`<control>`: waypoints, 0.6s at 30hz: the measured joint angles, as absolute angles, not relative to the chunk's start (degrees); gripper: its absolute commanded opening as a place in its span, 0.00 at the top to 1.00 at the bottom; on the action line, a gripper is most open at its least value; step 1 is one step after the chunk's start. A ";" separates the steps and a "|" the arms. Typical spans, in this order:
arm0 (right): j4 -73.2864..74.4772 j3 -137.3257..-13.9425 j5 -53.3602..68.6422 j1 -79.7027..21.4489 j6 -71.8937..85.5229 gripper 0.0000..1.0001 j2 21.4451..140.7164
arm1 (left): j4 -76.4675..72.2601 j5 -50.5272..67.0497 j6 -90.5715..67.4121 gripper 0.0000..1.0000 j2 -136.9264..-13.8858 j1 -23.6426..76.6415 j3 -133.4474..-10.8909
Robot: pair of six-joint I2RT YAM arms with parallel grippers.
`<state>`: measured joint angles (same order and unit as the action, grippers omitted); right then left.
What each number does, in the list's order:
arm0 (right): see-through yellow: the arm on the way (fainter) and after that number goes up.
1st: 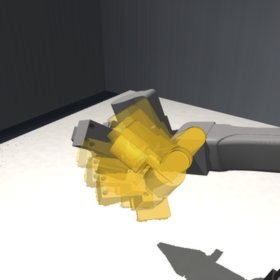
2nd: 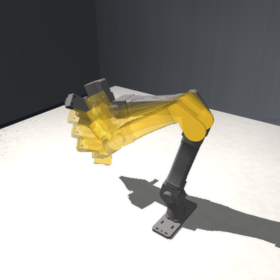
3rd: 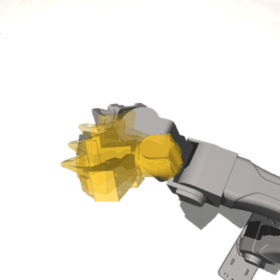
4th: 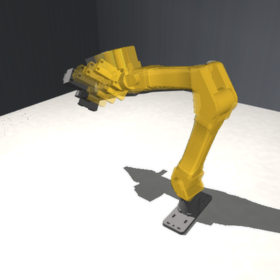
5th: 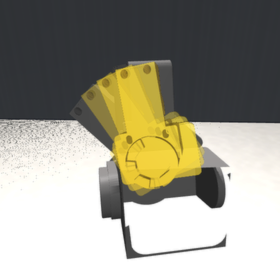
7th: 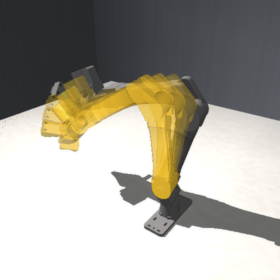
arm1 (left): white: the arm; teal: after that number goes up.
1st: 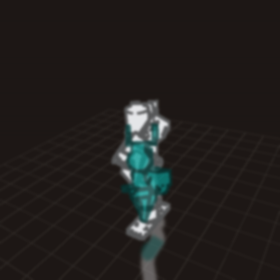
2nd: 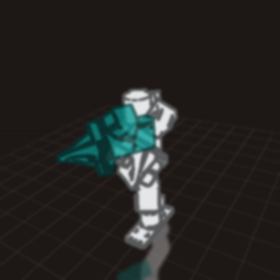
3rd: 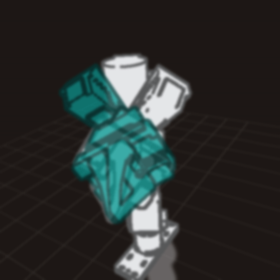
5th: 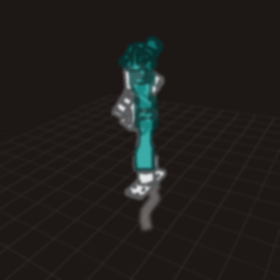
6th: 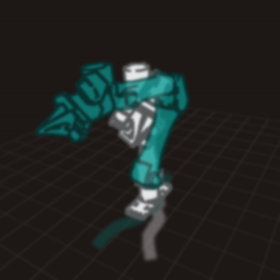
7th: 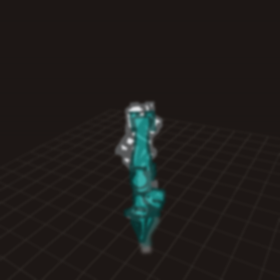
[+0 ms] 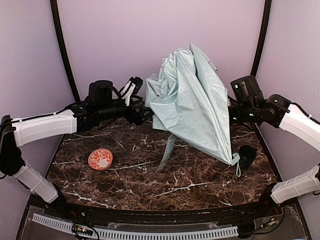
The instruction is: Put away the umbrella
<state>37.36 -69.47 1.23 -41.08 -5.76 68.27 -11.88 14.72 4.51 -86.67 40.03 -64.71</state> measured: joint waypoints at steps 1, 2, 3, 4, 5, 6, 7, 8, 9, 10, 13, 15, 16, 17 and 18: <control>37.36 -69.47 1.13 -41.06 -5.78 1.00 68.38 | -10.39 12.64 5.85 0.06 -84.07 40.03 -64.53; 37.34 -69.47 0.95 -40.97 -5.78 1.00 68.49 | -9.52 11.18 6.87 0.09 -82.11 40.05 -64.53; 37.34 -69.47 0.69 -40.97 -5.78 1.00 68.58 | -8.21 9.10 8.10 0.13 -79.59 40.38 -64.69; 37.32 -69.47 0.05 -40.93 -5.76 1.00 68.77 | -6.96 7.66 8.78 0.16 -78.00 40.77 -65.01; 37.30 -69.47 -0.99 -40.93 -5.63 1.00 69.06 | -5.52 6.20 9.19 0.18 -76.60 41.47 -65.71; 37.28 -69.49 -2.17 -40.93 -5.34 1.00 69.47 | -4.32 5.02 9.58 0.19 -75.57 42.48 -66.72; 37.26 -69.54 -3.64 -40.93 -4.95 1.00 69.97 | -3.53 4.21 9.67 0.19 -74.87 43.79 -67.68; 37.23 -69.67 -5.91 -40.93 -4.32 1.00 70.72 | -2.87 3.49 9.69 0.16 -74.43 45.36 -68.79; 37.08 -69.78 -7.99 -40.93 -3.62 1.00 71.50 | -2.59 3.33 9.69 0.12 -74.19 46.92 -69.67; 36.86 -69.78 -9.50 -40.93 -2.96 1.00 72.14 | -2.22 3.38 9.69 0.10 -74.11 48.10 -70.46; 35.75 -69.78 -14.66 -40.93 -1.02 1.00 73.76 | -0.82 4.78 10.07 0.02 -74.08 50.81 -72.31; 34.89 -69.78 -17.28 -40.91 -0.21 1.00 74.26 | 0.27 5.10 10.37 0.01 -73.87 50.98 -72.40; 34.26 -69.78 -18.55 -40.88 0.14 1.00 74.43 | 0.89 5.08 10.63 0.01 -73.80 50.94 -72.40; 33.69 -69.82 -19.49 -40.86 0.36 1.00 74.65 | 1.50 5.13 11.20 0.01 -73.80 50.94 -72.38; 33.15 -69.91 -20.12 -40.86 0.58 1.00 74.89 | 1.93 5.17 11.64 0.01 -73.78 50.83 -72.34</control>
